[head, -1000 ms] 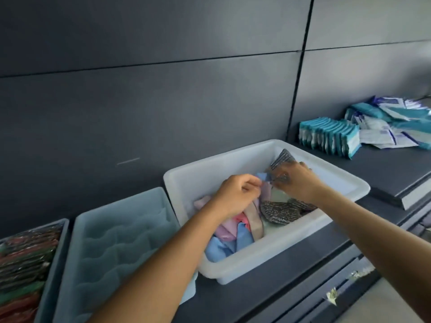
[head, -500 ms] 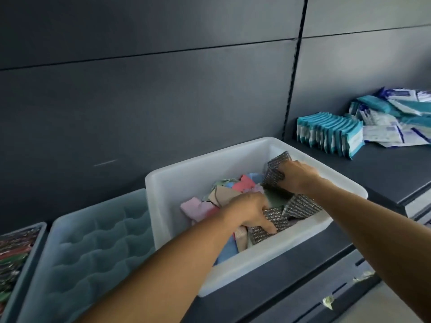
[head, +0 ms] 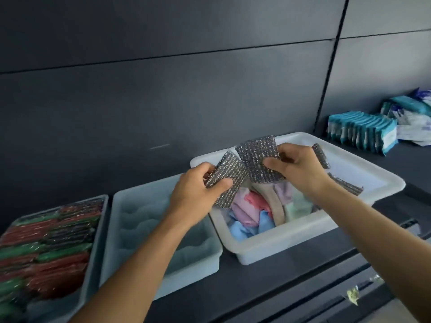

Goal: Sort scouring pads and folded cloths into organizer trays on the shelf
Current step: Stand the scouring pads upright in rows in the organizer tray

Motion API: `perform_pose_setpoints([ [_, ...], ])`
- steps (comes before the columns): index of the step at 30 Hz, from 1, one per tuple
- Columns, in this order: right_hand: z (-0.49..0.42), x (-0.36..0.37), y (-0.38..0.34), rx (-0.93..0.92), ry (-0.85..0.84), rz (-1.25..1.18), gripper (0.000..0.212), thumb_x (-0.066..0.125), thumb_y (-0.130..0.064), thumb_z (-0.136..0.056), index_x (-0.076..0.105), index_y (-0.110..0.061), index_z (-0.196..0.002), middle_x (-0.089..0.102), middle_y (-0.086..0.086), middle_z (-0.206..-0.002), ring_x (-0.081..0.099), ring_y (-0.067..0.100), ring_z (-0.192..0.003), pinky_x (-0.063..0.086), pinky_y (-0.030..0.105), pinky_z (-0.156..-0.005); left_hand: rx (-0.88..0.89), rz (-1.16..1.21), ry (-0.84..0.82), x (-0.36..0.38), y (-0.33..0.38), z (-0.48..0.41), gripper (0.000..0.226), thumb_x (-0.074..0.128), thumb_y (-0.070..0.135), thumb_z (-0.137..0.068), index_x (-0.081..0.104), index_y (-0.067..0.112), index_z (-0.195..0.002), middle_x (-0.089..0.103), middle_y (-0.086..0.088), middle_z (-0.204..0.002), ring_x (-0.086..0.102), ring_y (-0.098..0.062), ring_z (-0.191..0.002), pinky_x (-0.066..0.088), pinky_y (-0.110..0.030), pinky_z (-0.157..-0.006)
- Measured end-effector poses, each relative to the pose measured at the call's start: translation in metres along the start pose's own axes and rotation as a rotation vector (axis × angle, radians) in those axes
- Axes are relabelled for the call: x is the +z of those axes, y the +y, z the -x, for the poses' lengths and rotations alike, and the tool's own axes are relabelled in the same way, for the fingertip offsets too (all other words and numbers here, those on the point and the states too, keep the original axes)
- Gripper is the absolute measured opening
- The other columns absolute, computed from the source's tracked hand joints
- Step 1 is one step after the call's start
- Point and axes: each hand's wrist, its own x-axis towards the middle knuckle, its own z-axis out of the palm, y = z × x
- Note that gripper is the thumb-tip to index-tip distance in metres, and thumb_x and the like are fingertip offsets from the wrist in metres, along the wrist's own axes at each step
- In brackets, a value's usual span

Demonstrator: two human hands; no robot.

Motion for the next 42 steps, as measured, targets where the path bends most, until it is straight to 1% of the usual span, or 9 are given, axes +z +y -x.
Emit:
perform_pose_setpoints([
  [6,0.039,0.096,-0.045,-0.033,-0.162,-0.195,0.01,0.073,-0.007,-0.082,0.066,0.0,-0.08,0.066,0.01,-0.068,0.056,0.012,-0.065,0.051,0.031,-0.063,-0.08,0.102,0.179,-0.114,-0.043,0.065,0.011,0.072,0.032,-0.086,0.066,0.023,-0.089,0.073,0.007,-0.08,0.069,-0.012,-0.071,0.055,-0.036,-0.066],
  [12,0.076,0.186,-0.088,-0.108,-0.321,-0.17,0.034,0.074,-0.037,-0.08,0.067,-0.006,-0.093,0.064,0.03,-0.092,0.063,0.037,-0.073,0.054,0.057,-0.077,-0.187,0.158,0.373,-0.204,-0.087,0.117,0.027,0.058,0.032,-0.097,0.06,0.017,-0.119,0.061,0.031,-0.087,0.051,0.028,-0.075,0.037,-0.01,-0.08],
  [15,0.095,0.222,-0.103,-0.186,-0.397,-0.133,0.023,0.069,-0.018,-0.087,0.064,0.003,-0.094,0.063,0.03,-0.089,0.055,0.021,-0.068,0.05,0.041,-0.068,-0.245,0.201,0.446,-0.235,-0.111,0.136,0.045,0.056,0.041,-0.096,0.05,0.02,-0.136,0.057,0.012,-0.13,0.049,0.003,-0.116,0.04,-0.029,-0.103],
  [18,0.112,0.254,-0.116,-0.265,-0.487,-0.055,0.018,0.068,-0.015,-0.088,0.063,0.002,-0.09,0.06,0.023,-0.079,0.046,0.007,-0.064,0.044,0.033,-0.063,-0.3,0.251,0.49,-0.255,-0.124,0.156,0.058,0.056,0.049,-0.094,0.044,0.019,-0.142,0.05,0.009,-0.138,0.046,-0.013,-0.13,0.04,-0.049,-0.109],
  [22,0.127,0.289,-0.121,-0.371,-0.518,0.105,0.021,0.07,-0.025,-0.086,0.07,-0.014,-0.104,0.062,-0.01,-0.084,0.054,-0.002,-0.071,0.041,0.016,-0.071,-0.304,0.241,0.501,-0.273,-0.136,0.178,0.03,0.056,0.046,-0.095,0.055,0.025,-0.116,0.062,0.015,-0.113,0.058,-0.006,-0.109,0.047,-0.05,-0.102],
  [27,0.138,0.318,-0.121,-0.63,-0.566,0.635,0.025,0.057,-0.027,-0.093,0.067,-0.02,-0.115,0.061,0.003,-0.106,0.056,0.022,-0.105,0.043,0.029,-0.08,-0.335,0.25,0.528,-0.285,-0.144,0.196,0.032,0.057,0.047,-0.093,0.059,0.025,-0.116,0.067,0.01,-0.11,0.063,-0.011,-0.105,0.048,-0.048,-0.099],
  [35,0.147,0.355,-0.108,-0.73,-0.631,0.956,0.035,0.052,-0.014,-0.091,0.063,-0.027,-0.121,0.054,0.005,-0.115,0.052,0.024,-0.114,0.05,0.034,-0.084,-0.317,0.172,0.377,-0.286,-0.159,0.212,0.012,0.055,0.032,-0.098,0.059,0.03,-0.108,0.066,0.017,-0.091,0.058,0.006,-0.069,0.044,-0.022,-0.073],
  [38,0.141,0.355,-0.101,-0.638,-0.631,0.806,0.032,0.061,-0.028,-0.09,0.063,-0.027,-0.122,0.056,0.002,-0.117,0.054,0.022,-0.113,0.05,0.033,-0.087,-0.304,0.085,0.265,-0.282,-0.161,0.213,0.023,0.057,0.027,-0.097,0.059,0.025,-0.12,0.068,0.014,-0.099,0.059,0.008,-0.072,0.047,-0.013,-0.071],
  [42,0.134,0.327,-0.121,-0.354,-0.524,0.109,0.065,0.072,-0.046,-0.079,0.045,-0.038,-0.137,0.053,-0.012,-0.118,0.056,0.006,-0.094,0.044,0.014,-0.077,-0.246,0.016,0.156,-0.276,-0.161,0.207,0.033,0.065,0.021,-0.093,0.062,0.022,-0.126,0.068,0.017,-0.108,0.063,0.006,-0.098,0.051,-0.02,-0.092],
])
